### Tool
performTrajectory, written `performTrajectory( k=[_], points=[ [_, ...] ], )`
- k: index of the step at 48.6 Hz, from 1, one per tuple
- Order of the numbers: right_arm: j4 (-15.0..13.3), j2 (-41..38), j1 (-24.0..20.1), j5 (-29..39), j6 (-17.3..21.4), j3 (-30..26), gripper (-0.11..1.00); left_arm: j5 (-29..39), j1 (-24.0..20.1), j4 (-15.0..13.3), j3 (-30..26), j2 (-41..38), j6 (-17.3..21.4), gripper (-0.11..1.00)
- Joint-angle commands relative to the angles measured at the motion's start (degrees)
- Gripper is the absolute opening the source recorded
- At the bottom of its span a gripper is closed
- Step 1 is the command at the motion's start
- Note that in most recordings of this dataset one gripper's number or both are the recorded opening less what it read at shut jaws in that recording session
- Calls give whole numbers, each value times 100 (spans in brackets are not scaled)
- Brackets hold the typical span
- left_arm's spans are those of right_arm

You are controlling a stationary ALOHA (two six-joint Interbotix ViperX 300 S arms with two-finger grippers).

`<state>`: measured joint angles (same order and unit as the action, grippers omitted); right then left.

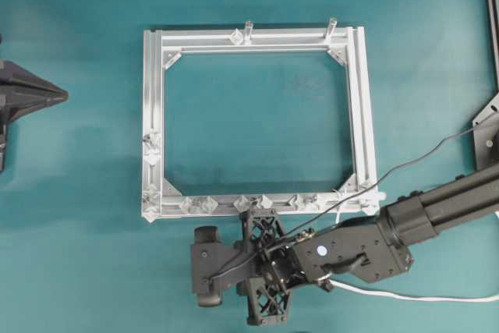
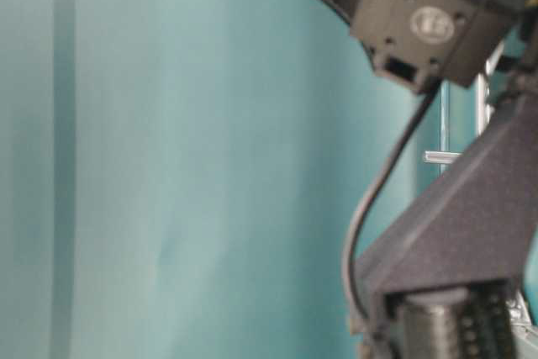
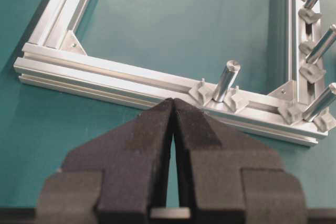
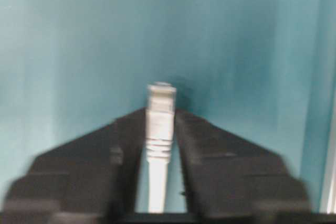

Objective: Move the cable alternately left and right between 8 closely spaced pins so it hooks onto each one.

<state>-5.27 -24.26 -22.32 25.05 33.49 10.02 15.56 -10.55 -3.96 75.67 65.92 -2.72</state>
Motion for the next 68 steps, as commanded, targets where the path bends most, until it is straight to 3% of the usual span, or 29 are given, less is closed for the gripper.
performTrajectory(
  k=[1, 16, 26, 40, 55, 68],
  points=[
    [9, 79, -35, 114, 9, -185, 16, -62, 9, 0, -62, -44, -26, 4],
    [-237, 483, -26, 1037, 0, -229, 15, -97, 18, 0, -35, -44, -26, 4],
    [-220, 914, -26, 1389, 193, 53, 15, -105, 18, 0, -35, -35, -26, 3],
    [-246, 1819, -35, 1143, 1714, 1160, 15, -97, 18, 0, -26, -26, -26, 4],
    [-255, 2698, -88, 1055, 3023, 2268, 15, -97, 18, 0, -26, -26, -35, 3],
    [-343, 2979, -88, 1758, 4553, 2426, 15, -105, 18, 0, -26, -26, -26, 3]
  ],
)
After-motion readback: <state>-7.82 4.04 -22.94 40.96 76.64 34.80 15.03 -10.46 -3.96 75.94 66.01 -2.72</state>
